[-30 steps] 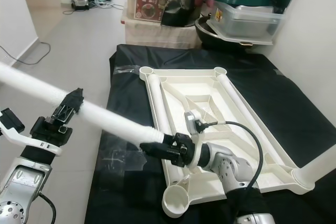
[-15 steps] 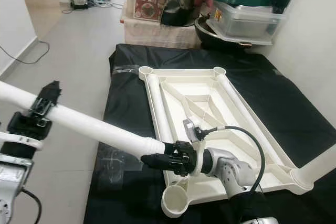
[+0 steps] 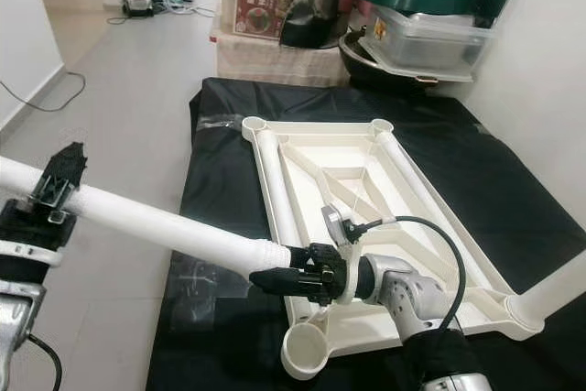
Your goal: Building children table
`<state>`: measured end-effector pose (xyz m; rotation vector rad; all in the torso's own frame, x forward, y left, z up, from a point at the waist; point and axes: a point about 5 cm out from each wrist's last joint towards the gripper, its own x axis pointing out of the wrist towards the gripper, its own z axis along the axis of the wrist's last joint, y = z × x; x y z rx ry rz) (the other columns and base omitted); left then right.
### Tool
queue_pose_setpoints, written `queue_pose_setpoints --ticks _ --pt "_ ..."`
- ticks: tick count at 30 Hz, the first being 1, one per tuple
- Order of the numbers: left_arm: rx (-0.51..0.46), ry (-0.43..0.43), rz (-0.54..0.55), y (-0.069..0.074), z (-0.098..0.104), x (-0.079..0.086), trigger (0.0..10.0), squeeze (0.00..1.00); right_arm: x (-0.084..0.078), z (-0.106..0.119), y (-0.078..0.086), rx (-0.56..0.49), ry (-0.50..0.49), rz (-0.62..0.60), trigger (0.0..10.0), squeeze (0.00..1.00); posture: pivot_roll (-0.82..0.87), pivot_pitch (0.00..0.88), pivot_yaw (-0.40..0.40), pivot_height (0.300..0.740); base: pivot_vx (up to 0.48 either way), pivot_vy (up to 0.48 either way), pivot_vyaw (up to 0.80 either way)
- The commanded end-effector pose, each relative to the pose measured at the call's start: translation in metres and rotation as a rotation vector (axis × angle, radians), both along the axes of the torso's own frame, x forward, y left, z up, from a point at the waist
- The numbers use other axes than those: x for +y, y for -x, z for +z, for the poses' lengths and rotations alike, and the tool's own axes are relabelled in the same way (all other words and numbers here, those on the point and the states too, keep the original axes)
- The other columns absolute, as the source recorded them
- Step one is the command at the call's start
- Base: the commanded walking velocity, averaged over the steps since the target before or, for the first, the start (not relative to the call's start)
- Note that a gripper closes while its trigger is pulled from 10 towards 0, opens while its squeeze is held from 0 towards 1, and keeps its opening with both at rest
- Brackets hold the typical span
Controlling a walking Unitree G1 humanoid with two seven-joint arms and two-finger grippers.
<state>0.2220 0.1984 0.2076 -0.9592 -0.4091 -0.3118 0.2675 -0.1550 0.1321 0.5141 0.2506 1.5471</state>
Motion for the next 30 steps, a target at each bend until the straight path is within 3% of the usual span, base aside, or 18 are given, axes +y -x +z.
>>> queue_pose_setpoints --ticks 1,6,14,18,19,20,22,30 --pt "-0.019 -0.003 -0.027 0.002 0.003 -0.005 0.0 0.00 -0.001 0.002 -0.002 -0.017 0.011 -0.003 0.0 0.00 0.10 0.000 -0.107 0.740 0.000 0.000 0.00" --pt "-0.125 -0.031 -0.197 0.017 0.012 -0.031 0.0 0.00 -0.002 0.004 -0.013 -0.045 0.017 -0.088 0.0 0.00 0.09 0.000 -0.108 0.740 0.000 0.000 0.00" --pt "-0.127 0.005 -0.186 0.014 0.011 -0.031 0.0 0.00 -0.003 0.001 -0.015 -0.049 0.018 -0.100 0.0 0.00 0.09 0.000 -0.105 0.740 0.000 0.000 0.00" --pt "-0.140 0.008 -0.180 0.014 0.014 -0.029 0.0 0.00 -0.004 -0.003 -0.021 -0.076 0.073 -0.172 0.0 0.00 0.09 0.000 -0.104 0.740 0.000 0.000 0.00" --pt "-0.144 0.011 -0.178 0.014 0.015 -0.028 0.0 0.00 -0.004 -0.006 -0.024 -0.054 0.098 -0.194 8.8 0.00 0.09 0.000 -0.104 0.740 0.000 0.000 0.00" --pt "-0.148 0.010 -0.177 0.014 0.016 -0.028 0.0 0.00 -0.005 -0.010 -0.029 -0.035 0.151 -0.241 10.0 1.00 0.09 0.000 -0.105 0.740 0.000 0.000 0.00" --pt "-0.162 -0.010 -0.159 0.013 0.021 -0.028 0.0 0.00 -0.007 -0.015 -0.035 -0.007 0.204 -0.302 10.0 1.00 0.09 0.000 -0.108 0.740 0.000 0.000 0.00" --pt "-0.167 -0.071 -0.048 0.008 0.030 -0.019 0.0 0.00 -0.010 -0.012 -0.043 0.012 0.194 -0.380 10.0 1.00 0.09 0.000 -0.110 0.740 0.000 0.000 0.00"
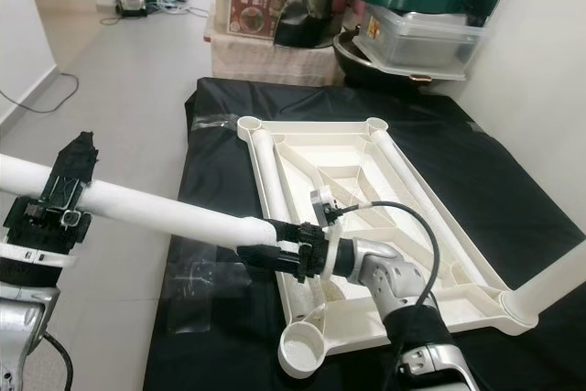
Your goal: Building children table
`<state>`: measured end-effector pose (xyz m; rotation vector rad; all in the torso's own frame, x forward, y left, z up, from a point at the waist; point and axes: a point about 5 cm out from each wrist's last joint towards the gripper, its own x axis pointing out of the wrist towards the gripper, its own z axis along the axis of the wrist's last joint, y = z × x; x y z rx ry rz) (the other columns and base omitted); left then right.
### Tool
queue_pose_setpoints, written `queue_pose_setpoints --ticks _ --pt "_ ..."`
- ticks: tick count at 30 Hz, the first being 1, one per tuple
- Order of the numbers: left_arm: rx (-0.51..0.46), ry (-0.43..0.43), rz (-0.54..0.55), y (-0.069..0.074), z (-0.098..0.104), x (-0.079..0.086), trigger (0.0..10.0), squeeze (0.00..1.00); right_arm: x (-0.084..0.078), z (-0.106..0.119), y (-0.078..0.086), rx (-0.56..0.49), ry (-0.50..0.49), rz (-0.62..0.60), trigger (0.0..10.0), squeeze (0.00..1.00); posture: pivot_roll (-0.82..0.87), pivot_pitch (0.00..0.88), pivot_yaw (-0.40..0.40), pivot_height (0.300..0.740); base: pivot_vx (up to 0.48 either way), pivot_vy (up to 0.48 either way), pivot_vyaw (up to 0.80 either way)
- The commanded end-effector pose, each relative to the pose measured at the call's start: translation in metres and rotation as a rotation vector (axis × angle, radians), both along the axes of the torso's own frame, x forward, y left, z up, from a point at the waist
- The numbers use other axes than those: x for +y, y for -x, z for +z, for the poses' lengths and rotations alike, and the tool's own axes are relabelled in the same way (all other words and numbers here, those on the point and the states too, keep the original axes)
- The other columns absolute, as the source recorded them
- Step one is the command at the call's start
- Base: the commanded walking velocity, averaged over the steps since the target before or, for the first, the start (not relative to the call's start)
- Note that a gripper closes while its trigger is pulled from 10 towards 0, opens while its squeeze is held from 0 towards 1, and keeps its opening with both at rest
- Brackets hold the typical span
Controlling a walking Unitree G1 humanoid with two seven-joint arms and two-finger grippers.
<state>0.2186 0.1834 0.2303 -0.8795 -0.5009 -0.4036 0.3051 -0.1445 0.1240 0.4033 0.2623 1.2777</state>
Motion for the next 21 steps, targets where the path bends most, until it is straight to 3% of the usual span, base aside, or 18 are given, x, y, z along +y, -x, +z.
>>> queue_pose_setpoints --ticks 1,6,12,16,19,21 --pt "-0.037 -0.013 -0.004 0.003 0.009 -0.001 0.0 0.00 -0.021 -0.003 -0.005 0.034 0.048 -0.126 10.0 1.00 0.09 0.000 -0.110 0.740 0.000 0.000 0.00" --pt "-0.004 -0.040 0.094 -0.001 0.007 0.016 0.0 0.00 -0.037 0.005 0.003 0.010 0.022 -0.064 10.0 1.00 0.08 0.000 -0.108 0.740 0.000 0.000 0.00" --pt "0.004 -0.043 0.106 -0.001 0.006 0.018 0.0 0.00 -0.061 0.007 0.009 -0.001 0.082 -0.050 10.0 1.00 0.07 0.000 -0.101 0.740 0.000 0.000 0.00" --pt "0.007 -0.040 0.074 -0.003 0.004 0.012 0.0 0.00 -0.076 0.027 -0.007 -0.103 0.118 -0.172 10.0 1.00 0.06 0.000 -0.090 0.740 0.000 0.000 0.00" --pt "0.009 -0.041 0.052 -0.004 0.004 0.008 0.0 0.00 -0.071 0.045 -0.017 -0.175 0.103 -0.212 10.0 1.00 0.05 0.000 -0.081 0.740 0.000 0.000 0.00" --pt "0.005 -0.069 -0.011 -0.006 0.003 -0.001 0.0 0.00 -0.046 0.082 -0.023 -0.306 0.072 -0.132 10.0 1.00 0.06 0.000 -0.078 0.740 0.000 0.000 0.00"
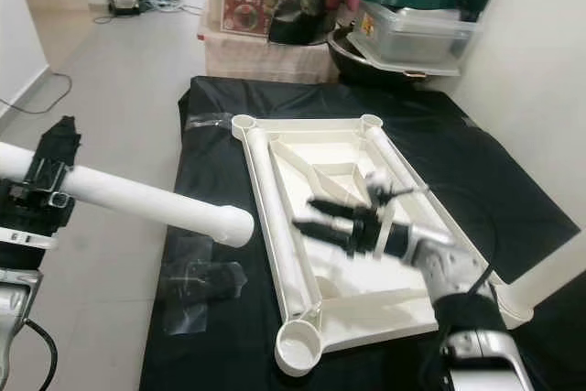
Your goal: Building children table
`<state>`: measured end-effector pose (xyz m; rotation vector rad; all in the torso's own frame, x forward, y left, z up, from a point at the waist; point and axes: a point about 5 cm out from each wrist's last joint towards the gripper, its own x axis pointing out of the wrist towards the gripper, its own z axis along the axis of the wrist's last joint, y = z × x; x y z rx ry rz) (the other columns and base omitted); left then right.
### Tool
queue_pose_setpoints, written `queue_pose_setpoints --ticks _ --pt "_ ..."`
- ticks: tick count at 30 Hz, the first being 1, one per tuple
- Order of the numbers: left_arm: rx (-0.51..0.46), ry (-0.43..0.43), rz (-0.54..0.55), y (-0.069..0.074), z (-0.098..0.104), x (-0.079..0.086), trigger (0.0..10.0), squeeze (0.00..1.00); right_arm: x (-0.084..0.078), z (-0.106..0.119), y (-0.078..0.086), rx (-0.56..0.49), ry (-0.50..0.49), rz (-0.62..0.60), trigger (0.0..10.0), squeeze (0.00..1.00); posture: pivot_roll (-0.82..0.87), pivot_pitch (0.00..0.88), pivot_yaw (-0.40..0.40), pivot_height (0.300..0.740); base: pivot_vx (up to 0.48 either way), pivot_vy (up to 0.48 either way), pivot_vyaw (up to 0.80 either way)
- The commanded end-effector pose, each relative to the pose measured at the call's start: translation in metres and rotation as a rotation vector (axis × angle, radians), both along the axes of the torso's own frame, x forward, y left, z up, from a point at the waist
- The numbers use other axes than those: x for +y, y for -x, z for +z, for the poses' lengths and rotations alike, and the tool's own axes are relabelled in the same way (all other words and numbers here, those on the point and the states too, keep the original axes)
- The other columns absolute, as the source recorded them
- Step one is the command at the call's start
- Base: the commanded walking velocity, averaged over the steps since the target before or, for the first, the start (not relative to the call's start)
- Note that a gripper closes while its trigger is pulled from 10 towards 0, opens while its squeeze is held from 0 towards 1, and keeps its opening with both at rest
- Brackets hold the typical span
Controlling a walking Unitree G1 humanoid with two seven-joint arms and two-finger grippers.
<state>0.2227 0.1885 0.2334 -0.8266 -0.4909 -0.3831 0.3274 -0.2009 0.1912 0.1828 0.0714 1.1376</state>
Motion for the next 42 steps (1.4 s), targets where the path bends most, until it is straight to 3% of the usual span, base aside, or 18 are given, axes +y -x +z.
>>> queue_pose_setpoints --ticks 1,2,3,5,7,9,17,24,31,37,40,42 --pt "-0.005 -0.020 -0.040 -0.002 0.000 -0.007 0.0 0.00 0.010 0.015 -0.001 -0.056 -0.007 0.036 10.0 1.00 0.06 0.000 -0.078 0.740 0.000 0.000 0.00" --pt "-0.005 -0.027 -0.056 -0.002 0.000 -0.009 0.0 0.00 0.017 0.022 0.000 -0.088 -0.001 0.063 10.0 1.00 0.06 0.000 -0.079 0.740 0.000 0.000 0.00" --pt "-0.005 -0.038 -0.078 -0.002 -0.001 -0.012 0.0 0.00 0.027 0.029 0.000 -0.128 0.031 0.101 10.0 0.00 0.06 0.000 -0.080 0.740 0.000 0.000 0.00" --pt "-0.005 -0.046 -0.092 -0.002 -0.001 -0.013 0.0 0.00 0.033 0.032 0.001 -0.154 0.054 0.126 10.0 0.00 0.06 0.000 -0.081 0.740 0.000 0.000 0.00" --pt "-0.006 -0.064 -0.114 -0.002 -0.002 -0.018 0.0 0.00 0.058 0.033 -0.004 -0.162 0.158 0.120 10.0 0.00 0.07 0.000 -0.085 0.740 0.000 0.000 0.00" --pt "-0.006 -0.069 -0.120 -0.002 -0.002 -0.022 0.0 0.00 0.079 0.037 -0.004 -0.097 0.180 0.156 10.0 0.00 0.07 0.000 -0.085 0.740 0.000 0.000 0.00" --pt "0.000 -0.082 -0.136 -0.002 -0.004 -0.025 0.0 0.00 0.093 0.044 0.004 -0.046 0.229 0.257 10.0 0.00 0.07 0.000 -0.091 0.740 0.000 0.000 0.00" --pt "0.015 -0.144 -0.191 0.000 -0.009 -0.036 0.0 0.00 0.110 0.040 0.016 0.070 0.306 0.382 10.0 0.00 0.08 0.000 -0.102 0.740 0.000 0.000 0.00" --pt "0.030 -0.174 -0.204 -0.001 -0.013 -0.042 0.0 0.00 0.122 0.031 0.035 0.105 0.361 0.458 10.0 0.00 0.09 0.000 -0.108 0.740 0.000 0.000 0.00" --pt "0.041 -0.193 -0.203 -0.002 -0.016 -0.043 0.0 0.00 0.127 0.030 0.036 0.106 0.367 0.466 10.0 0.00 0.09 0.000 -0.109 0.740 0.000 0.000 0.00" --pt "0.046 -0.193 -0.203 -0.004 -0.018 -0.044 0.0 0.00 0.136 0.025 0.040 0.096 0.385 0.479 10.0 0.00 0.08 0.000 -0.102 0.740 0.000 0.000 0.00" --pt "0.042 -0.200 -0.221 -0.006 -0.017 -0.049 0.0 0.00 0.156 0.000 0.042 0.056 0.491 0.464 10.0 0.00 0.09 0.000 -0.102 0.740 0.000 0.000 0.00"
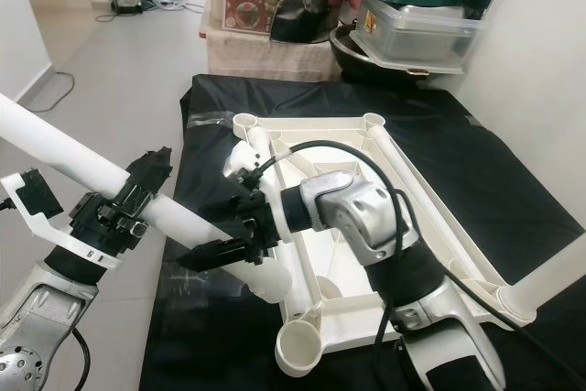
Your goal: Building children table
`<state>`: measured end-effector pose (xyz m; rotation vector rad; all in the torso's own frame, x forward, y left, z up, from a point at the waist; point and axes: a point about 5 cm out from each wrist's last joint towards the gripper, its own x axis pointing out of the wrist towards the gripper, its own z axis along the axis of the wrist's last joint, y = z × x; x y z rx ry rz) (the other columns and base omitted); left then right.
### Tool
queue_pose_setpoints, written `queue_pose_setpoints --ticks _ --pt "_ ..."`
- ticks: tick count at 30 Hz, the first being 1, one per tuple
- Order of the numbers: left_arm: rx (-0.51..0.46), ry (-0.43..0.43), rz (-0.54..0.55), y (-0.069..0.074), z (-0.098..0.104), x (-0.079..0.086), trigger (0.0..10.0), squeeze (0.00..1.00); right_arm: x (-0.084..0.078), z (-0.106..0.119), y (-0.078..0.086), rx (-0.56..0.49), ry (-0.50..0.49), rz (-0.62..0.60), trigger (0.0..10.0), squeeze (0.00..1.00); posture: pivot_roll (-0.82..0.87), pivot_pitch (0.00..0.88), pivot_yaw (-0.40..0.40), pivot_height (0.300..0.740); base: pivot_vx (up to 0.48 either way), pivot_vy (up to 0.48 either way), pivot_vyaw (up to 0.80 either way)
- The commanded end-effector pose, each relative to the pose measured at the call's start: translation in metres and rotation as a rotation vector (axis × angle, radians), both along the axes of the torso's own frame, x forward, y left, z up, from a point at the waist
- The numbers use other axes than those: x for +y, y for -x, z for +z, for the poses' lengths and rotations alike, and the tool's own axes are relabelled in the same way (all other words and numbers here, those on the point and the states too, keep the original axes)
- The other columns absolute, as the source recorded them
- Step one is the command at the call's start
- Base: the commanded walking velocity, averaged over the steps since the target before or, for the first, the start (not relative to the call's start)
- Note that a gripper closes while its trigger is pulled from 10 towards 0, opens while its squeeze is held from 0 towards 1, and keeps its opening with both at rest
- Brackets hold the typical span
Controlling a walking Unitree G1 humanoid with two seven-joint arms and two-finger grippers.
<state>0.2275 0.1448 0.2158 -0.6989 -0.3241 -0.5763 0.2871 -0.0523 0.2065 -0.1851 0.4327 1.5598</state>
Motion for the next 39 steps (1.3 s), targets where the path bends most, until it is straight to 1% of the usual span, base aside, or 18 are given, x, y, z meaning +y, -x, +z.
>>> queue_pose_setpoints --ticks 1,3,6,7,8,16,21,22,23,24,25,26,27,29,31,35,38,39 --pt "-0.006 -0.010 -0.032 -0.002 0.000 -0.006 0.0 0.00 0.013 -0.022 0.002 -0.052 0.082 -0.008 10.0 0.00 0.10 0.000 -0.105 0.740 0.000 0.000 0.00" --pt "-0.006 -0.009 -0.032 -0.003 0.000 -0.007 0.0 0.00 0.016 -0.027 0.001 -0.070 0.097 -0.013 10.0 0.00 0.10 0.000 -0.105 0.740 0.000 0.000 0.00" --pt "-0.002 -0.008 -0.027 -0.002 0.000 -0.006 0.0 0.00 0.020 -0.030 0.001 -0.147 0.105 0.005 10.0 0.00 0.11 0.000 -0.109 0.740 0.000 0.000 0.00" --pt "-0.002 -0.008 -0.027 -0.002 0.000 -0.006 0.0 0.00 0.020 -0.030 0.001 -0.147 0.105 0.005 10.0 0.00 0.11 0.000 -0.109 0.740 0.000 0.000 0.00" --pt "0.001 -0.008 -0.026 -0.002 -0.001 -0.005 0.0 0.00 0.022 -0.030 0.001 -0.170 0.108 0.010 10.0 0.00 0.11 0.000 -0.109 0.740 0.000 0.000 0.00" --pt "0.010 -0.007 -0.028 -0.002 -0.004 -0.007 0.0 0.00 0.026 -0.033 0.000 -0.196 0.126 0.003 10.0 0.00 0.11 0.000 -0.110 0.740 0.000 0.000 0.00" --pt "0.013 -0.006 -0.026 -0.003 -0.006 -0.008 0.0 0.00 0.028 -0.037 -0.003 -0.208 0.124 -0.042 10.0 0.00 0.10 0.000 -0.109 0.740 0.000 0.000 0.00" --pt "0.014 -0.007 -0.026 -0.003 -0.006 -0.008 0.0 0.00 0.029 -0.038 -0.004 -0.208 0.118 -0.052 7.5 0.00 0.10 0.000 -0.109 0.740 0.000 0.000 0.00" --pt "0.015 -0.009 -0.027 -0.004 -0.007 -0.008 0.0 0.00 0.030 -0.038 -0.004 -0.207 0.111 -0.059 4.6 0.00 0.10 0.000 -0.109 0.740 0.000 0.000 0.00" --pt "0.016 -0.011 -0.027 -0.004 -0.007 -0.008 0.0 0.00 0.030 -0.038 -0.004 -0.207 0.106 -0.063 4.6 0.00 0.10 0.000 -0.109 0.740 0.000 0.000 0.00" --pt "0.016 -0.012 -0.028 -0.004 -0.008 -0.008 0.0 0.00 0.031 -0.039 -0.004 -0.204 0.101 -0.069 1.3 0.00 0.10 0.000 -0.109 0.740 0.000 0.000 0.00" --pt "0.016 -0.012 -0.028 -0.004 -0.008 -0.008 0.0 0.00 0.031 -0.039 -0.004 -0.204 0.101 -0.069 1.3 0.00 0.10 0.000 -0.109 0.740 0.000 0.000 0.00" --pt "0.016 -0.013 -0.028 -0.004 -0.008 -0.008 0.0 0.00 0.032 -0.040 -0.004 -0.204 0.094 -0.087 0.0 0.00 0.10 0.000 -0.109 0.740 0.000 0.000 0.00" --pt "0.015 -0.013 -0.028 -0.004 -0.008 -0.008 0.0 0.00 0.032 -0.040 -0.005 -0.204 0.089 -0.101 0.0 0.00 0.10 0.000 -0.106 0.740 0.000 0.000 0.00" --pt "0.018 -0.011 -0.023 -0.005 -0.009 -0.008 0.0 0.00 0.033 -0.038 -0.006 -0.186 0.054 -0.133 0.0 0.00 0.10 0.000 -0.108 0.740 0.000 0.000 0.00" --pt "0.020 -0.010 -0.021 -0.005 -0.010 -0.008 0.0 0.00 0.034 -0.036 -0.006 -0.174 0.034 -0.135 0.0 0.00 0.10 0.000 -0.109 0.740 0.000 0.000 0.00" --pt "0.045 0.002 -0.026 -0.005 -0.013 -0.009 0.0 0.00 0.034 -0.035 -0.002 -0.148 0.008 -0.116 0.0 0.00 0.10 0.000 -0.109 0.740 0.000 0.000 0.00" --pt "0.069 -0.003 -0.008 -0.007 -0.015 -0.008 5.8 0.00 0.033 -0.036 0.000 -0.138 0.002 -0.105 0.0 0.00 0.10 0.000 -0.109 0.740 0.000 0.000 0.00"
